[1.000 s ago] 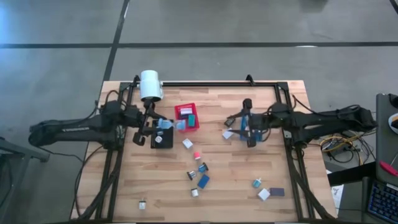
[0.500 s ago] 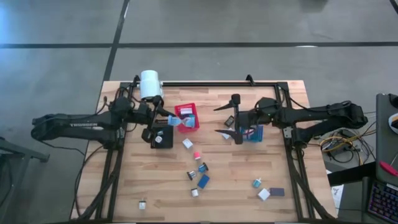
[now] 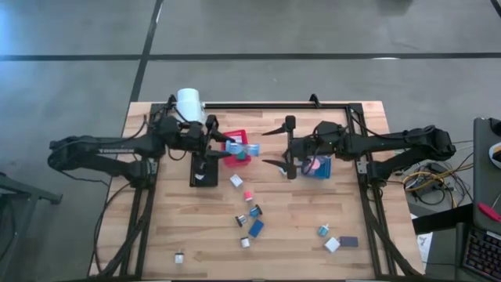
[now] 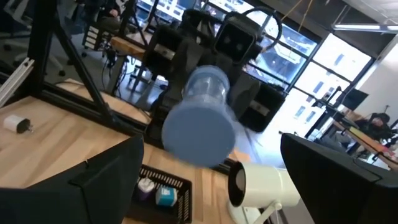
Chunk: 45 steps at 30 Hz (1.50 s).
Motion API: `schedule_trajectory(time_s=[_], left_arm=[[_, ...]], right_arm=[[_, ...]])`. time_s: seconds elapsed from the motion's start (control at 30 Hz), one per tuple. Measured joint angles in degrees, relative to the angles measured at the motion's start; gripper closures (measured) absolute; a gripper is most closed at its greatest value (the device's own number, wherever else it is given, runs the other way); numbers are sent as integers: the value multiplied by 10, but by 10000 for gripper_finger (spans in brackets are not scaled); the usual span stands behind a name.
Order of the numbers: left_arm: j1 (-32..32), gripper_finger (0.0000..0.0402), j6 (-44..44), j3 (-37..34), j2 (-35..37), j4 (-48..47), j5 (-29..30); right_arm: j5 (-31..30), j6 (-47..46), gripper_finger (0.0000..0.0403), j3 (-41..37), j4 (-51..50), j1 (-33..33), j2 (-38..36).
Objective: Pick & Place Office items
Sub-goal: Put the blue hourglass into the blue bin
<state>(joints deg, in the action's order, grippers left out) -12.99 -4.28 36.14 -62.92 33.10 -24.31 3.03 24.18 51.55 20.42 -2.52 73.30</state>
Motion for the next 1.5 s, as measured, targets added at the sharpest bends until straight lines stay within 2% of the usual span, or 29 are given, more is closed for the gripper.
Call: schedule_trajectory(time_s=[0.63,0.83,1.1,1.5], left_arm=[[0,203,19,82,-102,6,-21],[0,203,19,79,-100,4,-23],[-1,203,19,78,-100,4,-25],[-1,203,19,78,-97,-19,-29]], right_arm=[[-8,-6,35,0,-2,0,-1],[-17,-11,89,-2,-6,0,-1],[-15,-3,210,-2,-5,0,-1],[-15,-12,213,-3,-10,0,-1]])
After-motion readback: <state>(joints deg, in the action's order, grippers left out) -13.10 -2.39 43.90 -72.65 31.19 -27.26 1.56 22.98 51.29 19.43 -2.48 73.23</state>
